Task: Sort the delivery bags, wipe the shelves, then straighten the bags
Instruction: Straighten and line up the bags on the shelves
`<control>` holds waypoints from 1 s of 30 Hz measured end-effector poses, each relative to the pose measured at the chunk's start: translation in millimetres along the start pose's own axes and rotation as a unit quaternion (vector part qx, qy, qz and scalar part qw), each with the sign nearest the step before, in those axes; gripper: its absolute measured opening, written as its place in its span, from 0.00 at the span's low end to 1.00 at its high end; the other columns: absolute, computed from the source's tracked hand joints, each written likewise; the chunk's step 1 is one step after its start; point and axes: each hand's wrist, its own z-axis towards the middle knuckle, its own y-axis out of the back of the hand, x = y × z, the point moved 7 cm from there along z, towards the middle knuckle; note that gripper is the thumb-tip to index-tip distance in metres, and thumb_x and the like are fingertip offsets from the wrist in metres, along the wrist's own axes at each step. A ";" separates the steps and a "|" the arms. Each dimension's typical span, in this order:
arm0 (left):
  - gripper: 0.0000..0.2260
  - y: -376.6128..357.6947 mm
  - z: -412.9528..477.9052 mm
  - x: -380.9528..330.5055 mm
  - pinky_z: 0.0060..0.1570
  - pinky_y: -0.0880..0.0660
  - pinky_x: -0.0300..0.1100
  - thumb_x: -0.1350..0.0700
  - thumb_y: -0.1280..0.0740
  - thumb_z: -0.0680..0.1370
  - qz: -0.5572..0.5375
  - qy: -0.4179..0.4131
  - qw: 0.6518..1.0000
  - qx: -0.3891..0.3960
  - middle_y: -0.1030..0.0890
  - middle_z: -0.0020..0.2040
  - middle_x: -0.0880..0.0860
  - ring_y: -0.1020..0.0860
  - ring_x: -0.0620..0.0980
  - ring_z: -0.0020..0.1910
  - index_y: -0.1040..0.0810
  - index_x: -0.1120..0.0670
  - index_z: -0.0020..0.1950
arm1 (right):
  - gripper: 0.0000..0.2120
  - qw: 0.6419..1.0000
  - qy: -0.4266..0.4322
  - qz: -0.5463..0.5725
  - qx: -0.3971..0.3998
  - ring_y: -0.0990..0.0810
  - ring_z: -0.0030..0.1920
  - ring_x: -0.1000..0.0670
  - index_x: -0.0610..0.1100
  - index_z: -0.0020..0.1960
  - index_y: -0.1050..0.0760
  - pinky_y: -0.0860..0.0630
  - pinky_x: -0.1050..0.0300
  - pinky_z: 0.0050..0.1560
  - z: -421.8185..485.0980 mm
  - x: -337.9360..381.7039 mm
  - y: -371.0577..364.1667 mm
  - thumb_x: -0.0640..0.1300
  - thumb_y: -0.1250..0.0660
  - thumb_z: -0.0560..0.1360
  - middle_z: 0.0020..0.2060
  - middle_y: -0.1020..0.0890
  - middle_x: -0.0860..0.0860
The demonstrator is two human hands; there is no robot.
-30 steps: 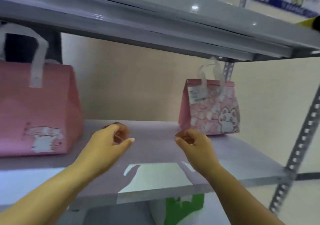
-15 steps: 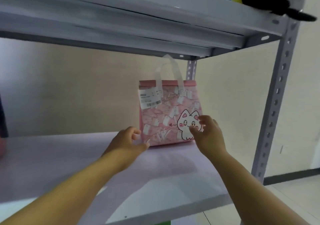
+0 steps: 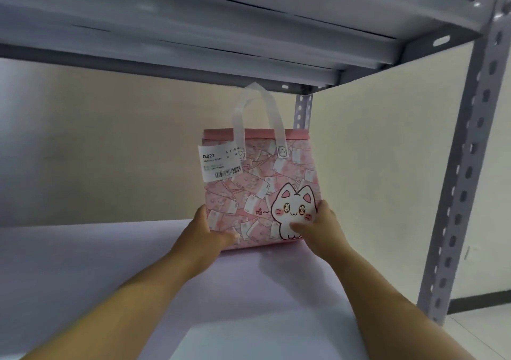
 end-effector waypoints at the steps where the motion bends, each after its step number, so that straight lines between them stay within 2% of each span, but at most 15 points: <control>1: 0.25 1.8 0.5 1.3 0.51 0.29 0.41 0.52 0.27 0.68 -0.001 0.005 1.000 -0.009 0.22 0.53 0.41 0.23 0.44 0.52 0.32 0.45 0.62 | 0.22 1.000 0.000 0.001 -0.010 0.24 0.52 0.44 0.42 0.57 0.35 0.24 0.45 0.53 1.0 -0.8 -0.2 0.42 0.29 0.66 0.56 0.26 0.44; 4: 0.25 15.3 -1.3 0.7 0.49 0.29 0.41 0.50 0.26 0.68 0.005 0.014 0.999 -0.041 0.22 0.53 0.43 0.23 0.46 0.51 0.32 0.48 0.61 | 0.18 1.000 0.010 0.018 -0.018 0.24 0.47 0.47 0.44 0.52 0.35 0.25 0.53 0.45 0.3 2.7 -0.5 0.42 0.30 0.68 0.52 0.23 0.46; 8: 0.24 51.2 -15.9 1.0 0.47 0.28 0.42 0.51 0.27 0.68 0.006 0.008 0.997 -0.075 0.22 0.52 0.43 0.23 0.46 0.50 0.32 0.48 0.60 | 0.17 0.999 0.018 0.041 0.006 0.22 0.47 0.48 0.47 0.51 0.35 0.25 0.54 0.45 -12.9 21.1 -13.4 0.44 0.29 0.69 0.46 0.23 0.52; 11: 0.22 89.6 -30.7 3.8 0.51 0.26 0.45 0.52 0.27 0.69 0.006 -0.004 0.994 -0.108 0.21 0.52 0.41 0.22 0.46 0.50 0.31 0.45 0.59 | 0.14 0.997 0.049 0.051 0.005 0.24 0.42 0.57 0.51 0.47 0.34 0.29 0.63 0.36 -31.5 48.1 -31.6 0.45 0.29 0.70 0.41 0.26 0.60; 13: 0.21 120.1 -41.6 6.2 0.47 0.26 0.43 0.52 0.27 0.69 0.007 -0.016 0.990 -0.137 0.21 0.50 0.40 0.21 0.44 0.48 0.31 0.43 0.57 | 0.14 0.996 0.070 0.056 0.004 0.26 0.41 0.61 0.50 0.49 0.33 0.31 0.65 0.34 -46.8 67.3 -48.1 0.47 0.29 0.70 0.41 0.26 0.61; 16: 0.19 168.2 -60.0 12.1 0.40 0.30 0.38 0.52 0.26 0.69 0.007 -0.024 0.984 -0.179 0.24 0.47 0.36 0.24 0.38 0.45 0.31 0.41 0.53 | 0.15 0.995 0.083 0.052 0.019 0.25 0.42 0.61 0.51 0.51 0.33 0.29 0.62 0.36 -71.8 94.3 -75.8 0.51 0.30 0.71 0.42 0.25 0.61; 19: 0.20 212.1 -80.3 20.7 0.44 0.28 0.43 0.53 0.26 0.68 0.014 -0.011 0.977 -0.211 0.25 0.46 0.36 0.25 0.38 0.44 0.31 0.42 0.55 | 0.12 0.994 0.087 0.057 0.045 0.23 0.42 0.59 0.56 0.45 0.34 0.27 0.59 0.38 -98.7 119.9 -100.3 0.53 0.30 0.70 0.42 0.24 0.61; 21: 0.21 235.4 -95.4 25.7 0.47 0.27 0.44 0.55 0.26 0.69 0.011 -0.009 0.973 -0.228 0.24 0.45 0.37 0.24 0.41 0.45 0.30 0.44 0.55 | 0.12 0.991 0.092 0.079 0.059 0.22 0.42 0.58 0.55 0.43 0.33 0.25 0.58 0.39 -117.6 133.9 -113.6 0.53 0.30 0.70 0.42 0.22 0.60; 23: 0.21 254.7 -111.4 31.3 0.44 0.27 0.39 0.56 0.26 0.69 0.012 -0.015 0.971 -0.240 0.23 0.45 0.37 0.23 0.41 0.45 0.30 0.43 0.56 | 0.11 0.988 0.097 0.101 0.064 0.21 0.43 0.57 0.55 0.44 0.32 0.23 0.56 0.41 -135.9 144.7 -124.5 0.52 0.29 0.70 0.42 0.21 0.60; 25: 0.20 269.5 -127.1 35.6 0.37 0.30 0.28 0.55 0.26 0.69 0.026 -0.021 0.970 -0.240 0.23 0.41 0.33 0.24 0.31 0.41 0.31 0.40 0.54 | 0.11 0.987 0.100 0.110 0.067 0.20 0.43 0.56 0.55 0.45 0.31 0.23 0.55 0.41 -152.1 152.3 -132.8 0.51 0.28 0.70 0.42 0.20 0.59; 30: 0.23 286.4 -150.8 46.1 0.32 0.32 0.22 0.53 0.27 0.71 0.073 -0.031 0.976 -0.202 0.20 0.44 0.37 0.24 0.28 0.40 0.33 0.44 0.61 | 0.12 0.986 0.104 0.111 0.063 0.19 0.40 0.57 0.55 0.46 0.31 0.25 0.60 0.37 -184.7 159.3 -146.1 0.50 0.28 0.70 0.42 0.20 0.61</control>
